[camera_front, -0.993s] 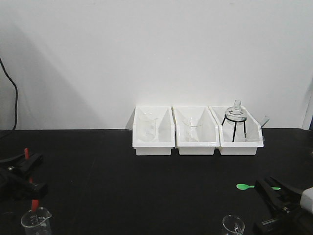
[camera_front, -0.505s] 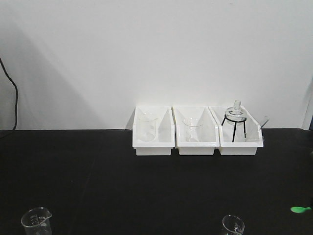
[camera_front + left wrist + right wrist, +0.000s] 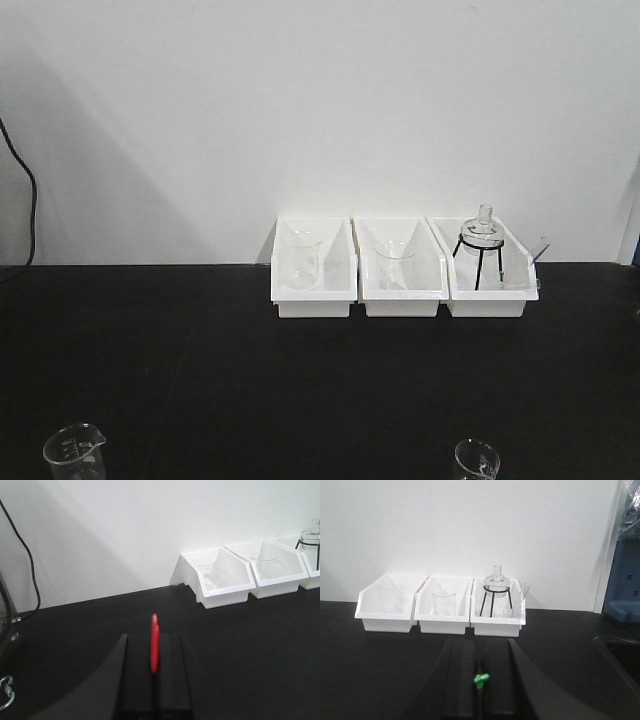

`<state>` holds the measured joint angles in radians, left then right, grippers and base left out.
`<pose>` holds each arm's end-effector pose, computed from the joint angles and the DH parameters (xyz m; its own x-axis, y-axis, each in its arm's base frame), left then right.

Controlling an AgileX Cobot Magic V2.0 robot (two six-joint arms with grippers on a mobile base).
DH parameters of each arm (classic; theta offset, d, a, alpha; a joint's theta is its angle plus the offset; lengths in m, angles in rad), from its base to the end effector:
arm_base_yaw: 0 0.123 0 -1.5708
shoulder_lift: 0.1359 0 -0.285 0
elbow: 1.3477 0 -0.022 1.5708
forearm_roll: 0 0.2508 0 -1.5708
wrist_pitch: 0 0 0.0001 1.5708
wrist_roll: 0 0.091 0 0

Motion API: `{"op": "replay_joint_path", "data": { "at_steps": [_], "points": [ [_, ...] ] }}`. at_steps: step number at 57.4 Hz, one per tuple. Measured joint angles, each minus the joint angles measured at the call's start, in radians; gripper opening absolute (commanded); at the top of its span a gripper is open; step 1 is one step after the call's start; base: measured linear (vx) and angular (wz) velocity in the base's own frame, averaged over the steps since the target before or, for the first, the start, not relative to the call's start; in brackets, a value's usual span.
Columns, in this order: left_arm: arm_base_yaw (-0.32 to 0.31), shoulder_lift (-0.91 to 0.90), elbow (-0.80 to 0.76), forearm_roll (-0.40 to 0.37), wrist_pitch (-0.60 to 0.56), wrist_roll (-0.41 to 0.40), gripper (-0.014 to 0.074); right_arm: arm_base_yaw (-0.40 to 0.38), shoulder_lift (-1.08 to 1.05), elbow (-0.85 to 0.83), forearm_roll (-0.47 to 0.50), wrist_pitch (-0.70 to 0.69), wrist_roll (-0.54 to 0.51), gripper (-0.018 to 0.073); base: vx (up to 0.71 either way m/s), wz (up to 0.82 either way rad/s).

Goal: Sort red and green spoons into left cabinet
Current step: 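Raise both held spoons away from the beakers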

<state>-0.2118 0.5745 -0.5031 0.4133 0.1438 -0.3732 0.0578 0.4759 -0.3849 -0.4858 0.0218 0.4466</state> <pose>0.1229 -0.0210 0.3242 -0.1075 0.0602 -0.9924 0.1580 0.9865 0.0427 0.1084 0.0053 0.3055 -0.0212 -0.0404 -0.9990 -0.0485 0.9981 -0.0393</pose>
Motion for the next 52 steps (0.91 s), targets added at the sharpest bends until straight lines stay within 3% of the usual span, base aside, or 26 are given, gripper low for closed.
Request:
{"op": "replay_joint_path", "data": {
  "at_steps": [52],
  "points": [
    [0.000,-0.004,0.010,-0.002,0.050,-0.002,-0.0007,0.000,0.000,0.000,-0.001,-0.010,0.000,-0.0003,0.00,0.00]
  ]
}}
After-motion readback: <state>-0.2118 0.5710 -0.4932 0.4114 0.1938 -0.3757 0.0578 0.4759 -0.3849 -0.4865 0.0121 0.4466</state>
